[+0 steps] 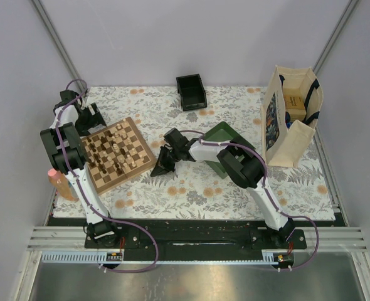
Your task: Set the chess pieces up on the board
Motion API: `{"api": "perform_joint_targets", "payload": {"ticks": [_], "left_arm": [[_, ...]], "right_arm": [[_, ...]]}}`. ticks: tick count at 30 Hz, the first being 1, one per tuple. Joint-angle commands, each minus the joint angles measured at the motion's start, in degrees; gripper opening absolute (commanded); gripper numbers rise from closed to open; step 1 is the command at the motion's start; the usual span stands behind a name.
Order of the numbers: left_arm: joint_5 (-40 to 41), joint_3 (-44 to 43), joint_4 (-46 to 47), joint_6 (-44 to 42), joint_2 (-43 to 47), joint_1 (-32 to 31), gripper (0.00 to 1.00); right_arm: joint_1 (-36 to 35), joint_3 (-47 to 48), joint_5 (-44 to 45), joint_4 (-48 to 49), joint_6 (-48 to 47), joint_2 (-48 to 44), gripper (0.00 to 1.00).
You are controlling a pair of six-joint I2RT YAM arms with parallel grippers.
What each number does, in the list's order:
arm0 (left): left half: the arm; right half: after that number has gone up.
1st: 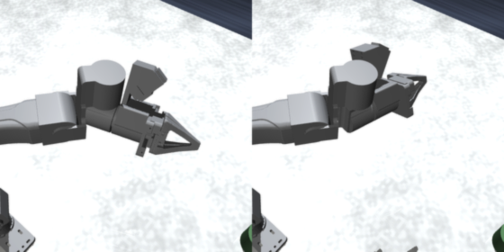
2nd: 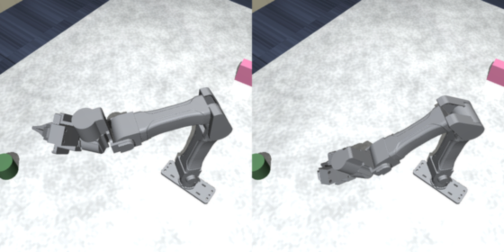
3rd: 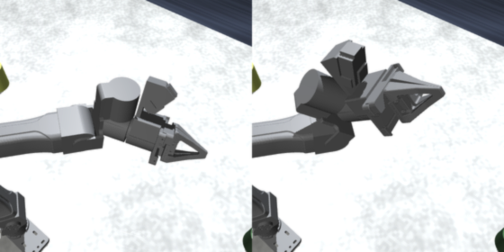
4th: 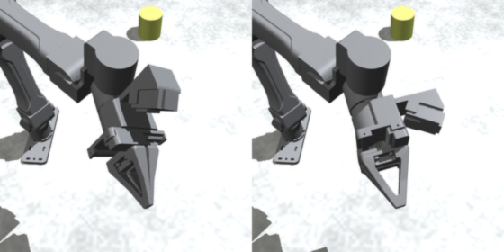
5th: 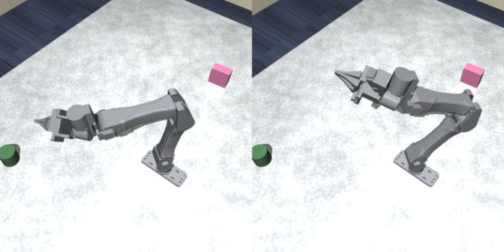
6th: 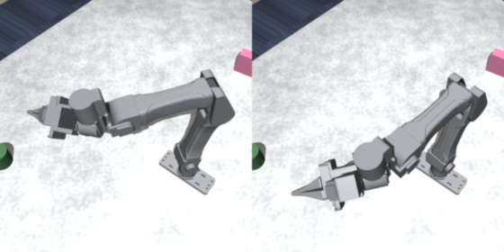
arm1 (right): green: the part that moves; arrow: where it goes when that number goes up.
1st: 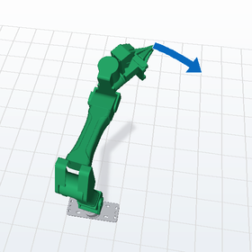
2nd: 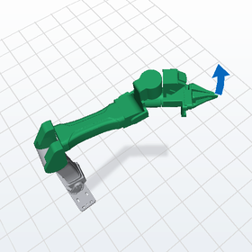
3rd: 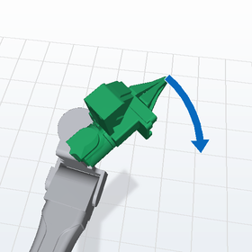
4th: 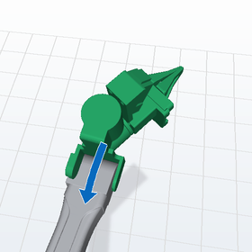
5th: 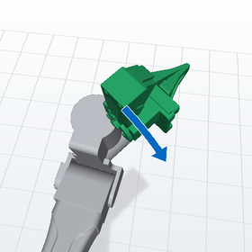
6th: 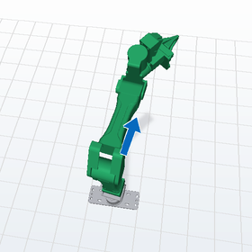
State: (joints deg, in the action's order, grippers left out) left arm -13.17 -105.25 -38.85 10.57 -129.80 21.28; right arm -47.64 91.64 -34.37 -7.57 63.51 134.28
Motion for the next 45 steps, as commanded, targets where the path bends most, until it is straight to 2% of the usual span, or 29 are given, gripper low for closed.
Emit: {"api": "perform_joint_targets", "payload": {"ticks": [1,14,18,21,33,39,40,41,45], "left_arm": [[-4.1,2.6,-4.0,0.9,1.3,-0.6,0.91],[-5.6,5.3,-3.9,1.3,2.7,-1.5,0.89],[-2.9,3.9,-4.0,0.4,2.5,-1.5,0.89],[-4.4,1.6,-6.4,0.1,1.5,-1.5,0.89],[-7.9,7.3,-5.4,1.6,5.1,-3.6,0.88],[-8.9,8.8,-4.6,2.7,5.8,-5.0,0.88],[-9.2,9.4,-4.1,3.1,6.1,-5.2,0.88],[-9.7,9.9,-3.7,3.4,6.5,-5.4,0.88],[-10.1,11.9,-2.5,4.1,7.6,-6.4,0.88]], "right_arm": [[-0.4,1.4,5.3,3.2,3.5,0.9,0.07],[1.8,3.7,13.7,3.4,5.8,0.1,0.12],[2.7,3.6,13.0,4.1,6.3,0.1,0.13],[3.0,2.9,12.8,4.5,6.4,-0.1,0.13],[4.9,2.1,13.3,5.0,5.1,-1.7,0.14],[6.3,0.7,14.0,5.0,4.1,-3.7,0.19],[22.0,0.2,14.2,5.0,4.0,-4.1,0.19],[7.0,-0.3,14.6,4.9,3.9,-4.4,0.2],[8.1,-2.9,16.0,4.8,2.8,-6.4,0.2]]}}
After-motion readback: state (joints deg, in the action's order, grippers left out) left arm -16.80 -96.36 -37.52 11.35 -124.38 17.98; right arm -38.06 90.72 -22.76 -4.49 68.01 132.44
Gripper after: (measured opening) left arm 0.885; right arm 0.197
